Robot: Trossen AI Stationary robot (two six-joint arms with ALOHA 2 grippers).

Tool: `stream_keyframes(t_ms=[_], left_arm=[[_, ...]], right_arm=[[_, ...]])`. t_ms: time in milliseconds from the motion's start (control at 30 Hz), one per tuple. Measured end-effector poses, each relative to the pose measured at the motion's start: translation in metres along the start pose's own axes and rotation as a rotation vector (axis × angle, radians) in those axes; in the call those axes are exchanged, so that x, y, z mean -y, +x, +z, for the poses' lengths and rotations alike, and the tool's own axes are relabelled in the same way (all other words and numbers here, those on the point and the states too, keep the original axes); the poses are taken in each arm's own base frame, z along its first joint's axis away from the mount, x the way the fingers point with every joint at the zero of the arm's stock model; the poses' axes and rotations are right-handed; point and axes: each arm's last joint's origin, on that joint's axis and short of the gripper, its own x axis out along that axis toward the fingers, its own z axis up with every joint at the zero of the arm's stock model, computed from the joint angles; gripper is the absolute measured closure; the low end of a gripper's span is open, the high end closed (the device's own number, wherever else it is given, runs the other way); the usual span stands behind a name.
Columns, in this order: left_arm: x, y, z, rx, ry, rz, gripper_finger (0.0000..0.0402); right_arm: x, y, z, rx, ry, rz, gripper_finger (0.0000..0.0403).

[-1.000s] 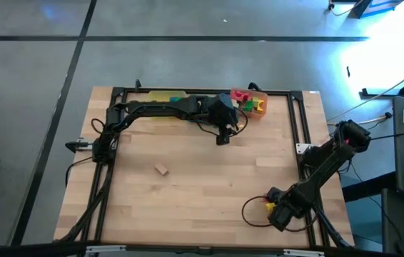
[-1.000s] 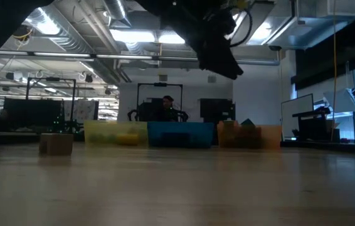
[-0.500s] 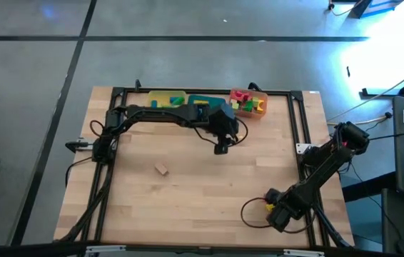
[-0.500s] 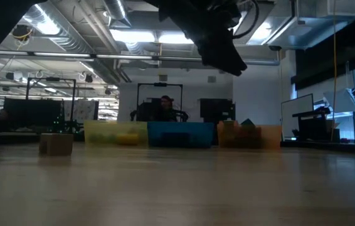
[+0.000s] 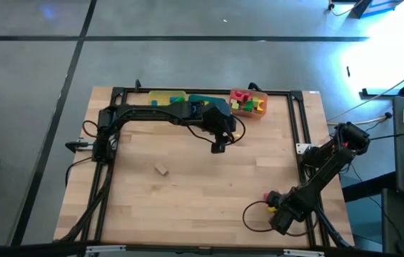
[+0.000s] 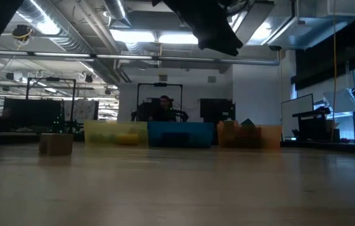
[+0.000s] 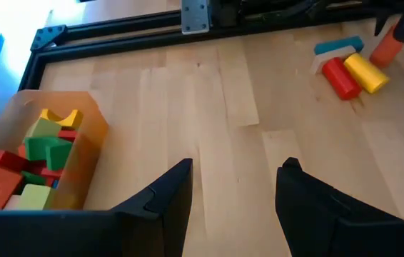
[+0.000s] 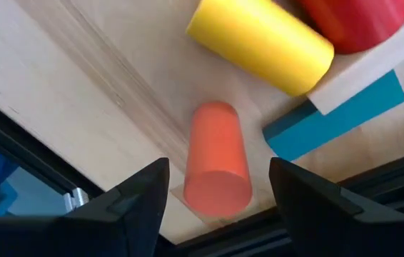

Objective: Sort blocks by size
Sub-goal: Put the orange cylindrical block into the yellow bin

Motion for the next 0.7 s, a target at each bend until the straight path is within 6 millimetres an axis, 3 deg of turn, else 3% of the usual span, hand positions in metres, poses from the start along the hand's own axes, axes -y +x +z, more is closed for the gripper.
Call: stream_keyframes(t_ms=[500, 700], left_arm=[[0.019, -0.007, 0.002, -0.029, 0.024, -0.036, 0.0234], [0.022, -0.036, 0.01, -0.008, 0.009, -0.021, 0.0234]], right_arm=[[-0.002, 0.004, -0.004, 0.047, -0.019, -0.001, 0.0169], [-0.006, 0.016, -0.003, 0.013, -0.045, -0.024, 0.0199]])
